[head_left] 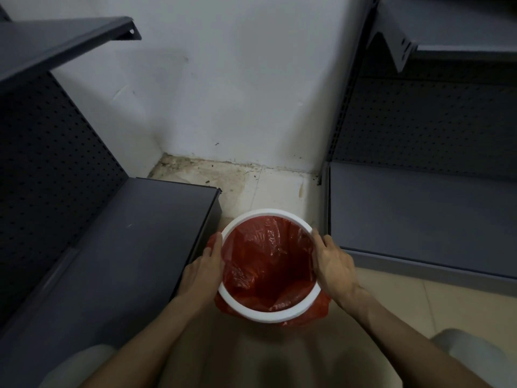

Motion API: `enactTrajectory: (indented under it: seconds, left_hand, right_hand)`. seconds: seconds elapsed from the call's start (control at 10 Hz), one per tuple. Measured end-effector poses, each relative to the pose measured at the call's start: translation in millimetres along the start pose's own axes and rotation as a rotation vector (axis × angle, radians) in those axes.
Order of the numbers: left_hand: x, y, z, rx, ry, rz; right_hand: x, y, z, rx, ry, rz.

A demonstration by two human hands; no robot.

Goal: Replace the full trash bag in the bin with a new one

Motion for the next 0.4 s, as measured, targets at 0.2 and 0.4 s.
enactTrajectory:
  seconds: [0.2,0.4]
  left_hand:
    - [-5.3,2.5,-5.0,0.031,-0.038,-0.054]
    - [-87.0,27.9,-7.6,-0.017,0.006,-0.077]
  right_hand:
    - [1.3,-0.7,-4.2,-0.004,-0.043,0.012]
    - [-79.4,-14.3,-11.3,0.047,0.012,0.081]
Point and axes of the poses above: each hand's wrist, its own z-axis away from the middle knuckle, its own x-axis out of the palm, y = z × x, the point moved 9 cm from there along -z, towards the middle knuckle, and after that the axes turned 7 degrees about y, right-handed, at the moved point
